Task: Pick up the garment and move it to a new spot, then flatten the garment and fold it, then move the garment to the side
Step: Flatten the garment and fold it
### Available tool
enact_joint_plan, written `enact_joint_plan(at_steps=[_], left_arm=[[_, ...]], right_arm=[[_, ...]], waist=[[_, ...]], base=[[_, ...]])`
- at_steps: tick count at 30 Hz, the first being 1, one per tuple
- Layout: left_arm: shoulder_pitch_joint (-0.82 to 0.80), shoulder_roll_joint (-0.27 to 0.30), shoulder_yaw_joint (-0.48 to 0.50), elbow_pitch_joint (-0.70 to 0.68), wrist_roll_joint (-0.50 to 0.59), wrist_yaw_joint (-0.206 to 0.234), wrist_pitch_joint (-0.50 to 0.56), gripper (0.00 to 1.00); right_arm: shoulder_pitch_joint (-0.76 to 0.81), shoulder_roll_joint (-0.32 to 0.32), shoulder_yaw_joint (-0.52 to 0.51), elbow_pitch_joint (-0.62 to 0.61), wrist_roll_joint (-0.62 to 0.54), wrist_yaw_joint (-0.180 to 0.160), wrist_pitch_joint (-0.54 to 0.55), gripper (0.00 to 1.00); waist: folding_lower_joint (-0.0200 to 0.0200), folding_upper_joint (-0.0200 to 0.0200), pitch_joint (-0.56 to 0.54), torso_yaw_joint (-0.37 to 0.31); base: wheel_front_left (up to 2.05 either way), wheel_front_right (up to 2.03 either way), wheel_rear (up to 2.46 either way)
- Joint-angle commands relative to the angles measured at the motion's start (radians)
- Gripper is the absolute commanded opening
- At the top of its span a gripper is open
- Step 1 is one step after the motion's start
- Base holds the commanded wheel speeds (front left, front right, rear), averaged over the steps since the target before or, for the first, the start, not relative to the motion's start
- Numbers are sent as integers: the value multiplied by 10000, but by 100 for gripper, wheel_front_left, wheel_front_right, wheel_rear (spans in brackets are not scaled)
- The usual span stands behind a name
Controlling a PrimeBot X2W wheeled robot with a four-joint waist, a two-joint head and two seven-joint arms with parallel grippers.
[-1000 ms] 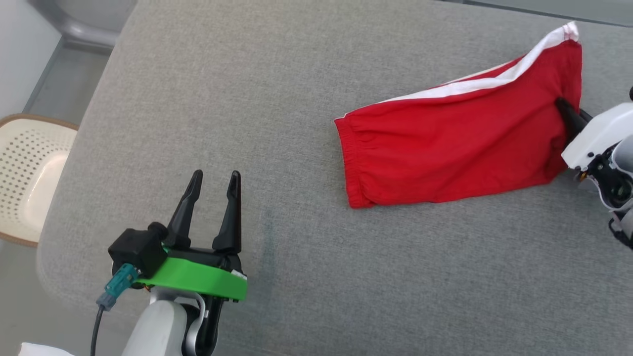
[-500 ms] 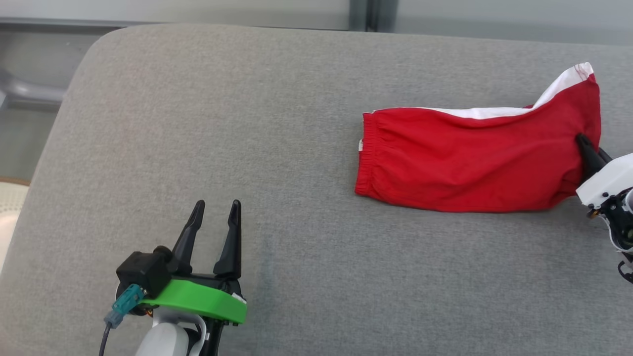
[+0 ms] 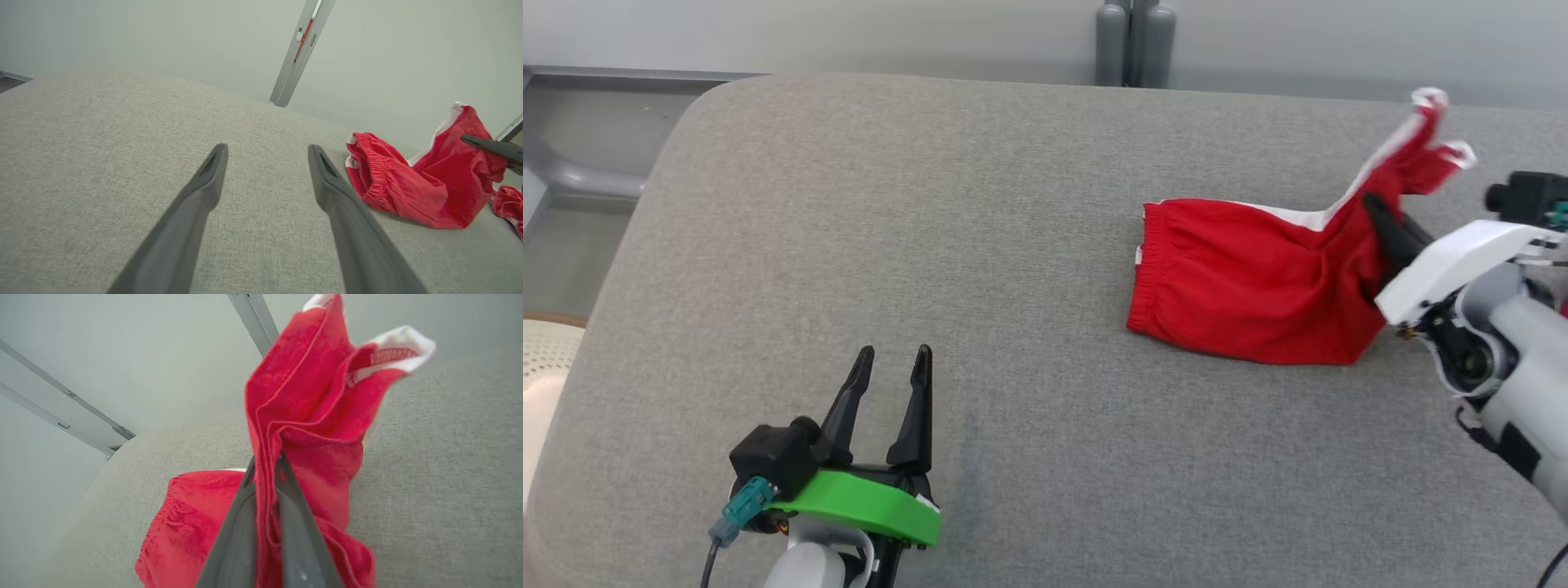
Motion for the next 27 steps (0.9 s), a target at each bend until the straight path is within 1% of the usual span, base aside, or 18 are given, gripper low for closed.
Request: enact_joint_plan(at_steps=[1, 7, 12, 16, 17, 18, 19, 20, 23, 27], left_arm=[[153, -8, -1, 37, 10, -30, -28, 100], [36, -47, -70, 129, -83, -39, -28, 100], [-152, -77, -122, 241, -151, -47, -28, 100], [-213, -88, -106, 317, -201, -50, -28, 100], [-222, -89, -96, 328, -189, -50, -28, 100], [-221, -92, -82, 349, -188, -51, -28, 100], [-205, -93, -55, 365, -190, -52, -28, 100], [-165, -93, -24, 393, -200, -52, -28, 100], [-50, -97, 5, 447, -209, -53, -28, 100], [54, -97, 28, 473, -181, -53, -28, 100]], right_arm=[[-127, 183, 167, -67, -145, 4, 92, 0], [-459, 1007, 762, 289, -522, 4, 531, 0], [-709, 1737, 1137, 1129, -769, 4, 820, 0], [-861, 2227, 1407, 1799, -961, 4, 1039, 0], [-889, 2306, 1457, 1880, -1003, 4, 1067, 9], [-902, 2400, 1502, 1958, -1008, 4, 1059, 26], [-901, 2463, 1568, 1988, -1064, 4, 1070, 47], [-898, 2526, 1645, 2009, -1119, 4, 1071, 100], [-814, 2639, 1822, 1908, -1197, 4, 1047, 100], [-670, 2635, 2005, 1462, -1323, 4, 734, 100]], waist=[[1, 0, -71, 242], [1, 0, 50, 739], [1, 0, 196, 1074], [1, 0, 215, 1175], [1, 0, 207, 1176], [1, 0, 187, 1164], [1, 0, 156, 1135], [1, 0, 115, 1087], [1, 0, -33, 882], [1, 0, -258, 482]], base=[[0, 0, 0], [0, 0, 0], [0, 0, 0], [0, 0, 0], [0, 0, 0], [0, 0, 0], [0, 0, 0], [0, 0, 0], [0, 0, 0], [0, 0, 0]])
